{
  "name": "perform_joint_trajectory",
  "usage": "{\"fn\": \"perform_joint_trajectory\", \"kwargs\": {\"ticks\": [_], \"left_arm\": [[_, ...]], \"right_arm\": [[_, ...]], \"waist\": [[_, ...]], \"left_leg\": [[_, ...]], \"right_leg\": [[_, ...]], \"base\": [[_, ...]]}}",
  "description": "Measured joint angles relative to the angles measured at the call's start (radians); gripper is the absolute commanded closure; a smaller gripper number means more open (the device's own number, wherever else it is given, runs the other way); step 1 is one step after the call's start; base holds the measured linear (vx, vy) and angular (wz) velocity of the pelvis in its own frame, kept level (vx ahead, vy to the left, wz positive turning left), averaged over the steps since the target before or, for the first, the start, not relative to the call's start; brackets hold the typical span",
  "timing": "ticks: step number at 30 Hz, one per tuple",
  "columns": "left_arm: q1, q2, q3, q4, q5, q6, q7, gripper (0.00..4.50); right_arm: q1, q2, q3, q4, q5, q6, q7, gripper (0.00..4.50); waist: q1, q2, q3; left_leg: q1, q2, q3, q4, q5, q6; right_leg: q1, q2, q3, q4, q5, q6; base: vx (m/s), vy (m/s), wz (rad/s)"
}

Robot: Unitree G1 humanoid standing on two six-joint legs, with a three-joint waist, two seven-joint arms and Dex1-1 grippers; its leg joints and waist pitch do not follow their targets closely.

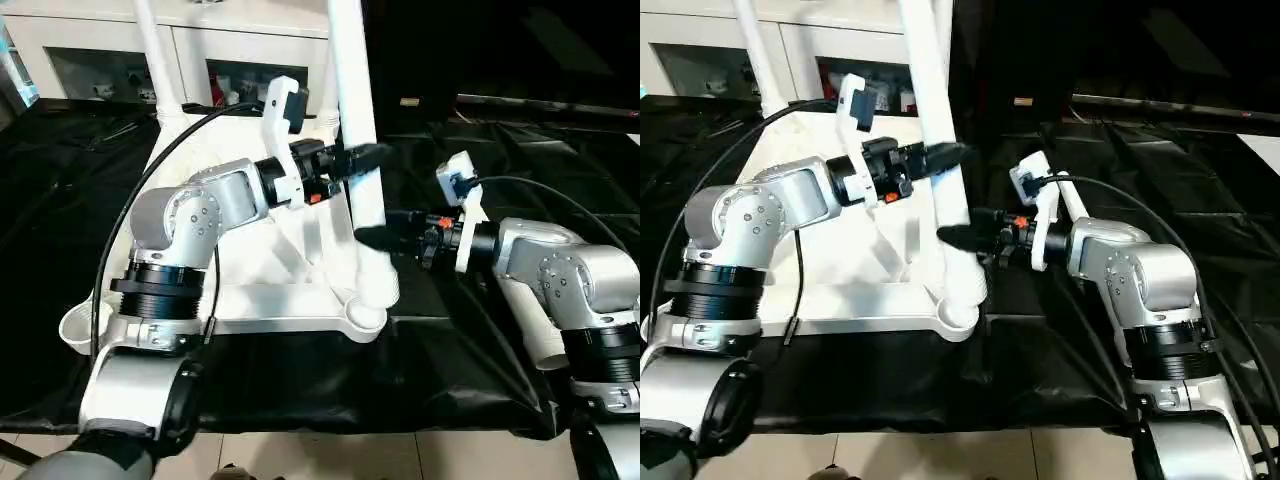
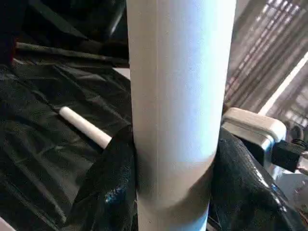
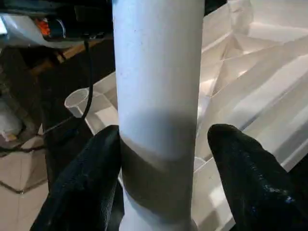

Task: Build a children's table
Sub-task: Pick table leg

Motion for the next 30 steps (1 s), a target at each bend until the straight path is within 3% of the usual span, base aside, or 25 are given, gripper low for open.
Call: {"fn": "perform_joint_trajectory", "kwargs": {"ticks": [19,30], "left_arm": [[0.0,0.027,-0.041,-0.005,0.0,-0.001,-0.096,2.68],[0.0,0.031,-0.051,-0.011,0.0,0.0,-0.117,2.68]], "right_arm": [[0.029,-0.048,0.085,-0.022,0.003,0.036,0.091,1.46],[0.029,-0.047,0.088,-0.031,0.013,0.036,0.093,1.46]], "waist": [[0.014,0.0,0.0],[0.026,0.0,0.0]], "left_leg": [[0.0,0.0,0.0,0.0,0.0,0.0],[0.0,0.0,0.0,0.0,0.0,0.0]], "right_leg": [[0.0,0.0,0.0,0.0,0.0,0.0],[0.0,0.0,0.0,0.0,0.0,0.0]], "base": [[0.0,0.0,0.0],[0.0,0.0,0.0]]}}
